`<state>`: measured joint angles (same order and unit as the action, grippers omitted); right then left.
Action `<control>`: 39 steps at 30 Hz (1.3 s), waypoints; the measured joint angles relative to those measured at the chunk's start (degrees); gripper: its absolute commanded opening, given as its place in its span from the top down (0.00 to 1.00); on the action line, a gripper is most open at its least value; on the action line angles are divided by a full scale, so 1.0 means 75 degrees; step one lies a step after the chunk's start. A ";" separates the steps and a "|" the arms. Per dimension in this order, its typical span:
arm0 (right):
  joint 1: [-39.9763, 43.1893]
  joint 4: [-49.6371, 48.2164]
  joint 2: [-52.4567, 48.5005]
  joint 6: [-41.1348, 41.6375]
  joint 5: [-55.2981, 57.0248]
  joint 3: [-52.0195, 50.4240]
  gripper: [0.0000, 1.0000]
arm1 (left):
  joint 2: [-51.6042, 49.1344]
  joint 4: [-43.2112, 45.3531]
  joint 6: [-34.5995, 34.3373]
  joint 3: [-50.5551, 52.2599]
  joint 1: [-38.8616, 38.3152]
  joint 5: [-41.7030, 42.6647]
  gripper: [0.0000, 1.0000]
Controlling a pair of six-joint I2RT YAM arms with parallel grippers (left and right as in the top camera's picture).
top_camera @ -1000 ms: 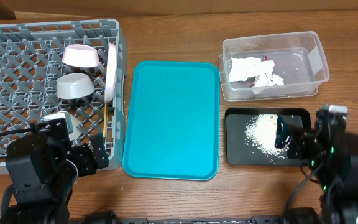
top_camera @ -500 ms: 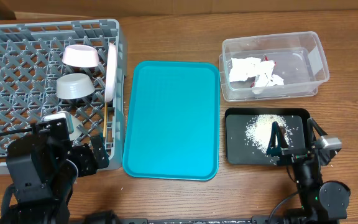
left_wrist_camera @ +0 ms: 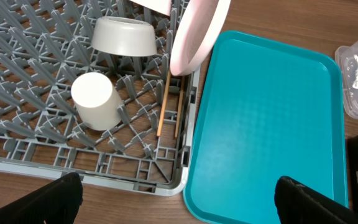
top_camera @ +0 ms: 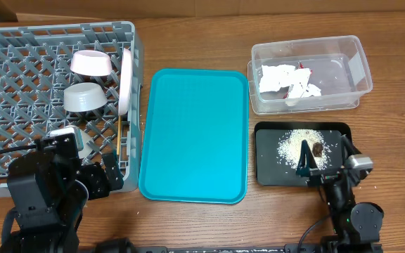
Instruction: Sort waste into correct bins and load items into the dishwasher
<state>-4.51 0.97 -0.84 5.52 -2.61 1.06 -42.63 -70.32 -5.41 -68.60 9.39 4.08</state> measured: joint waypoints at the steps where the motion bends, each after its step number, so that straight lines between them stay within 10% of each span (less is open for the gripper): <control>1: 0.0012 0.0189 0.0009 -0.0058 -0.0003 0.0000 0.00 | 0.0000 0.0000 0.0000 0.0000 0.0000 0.0000 0.00; 39: 0.0099 0.0530 0.0009 -0.0344 -0.0012 0.0000 0.00 | -0.0003 -0.0047 0.0000 0.0000 0.0000 0.0000 0.00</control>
<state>-3.77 4.95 -0.78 2.94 -2.70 1.06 -42.65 -70.67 -5.41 -68.60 9.39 4.08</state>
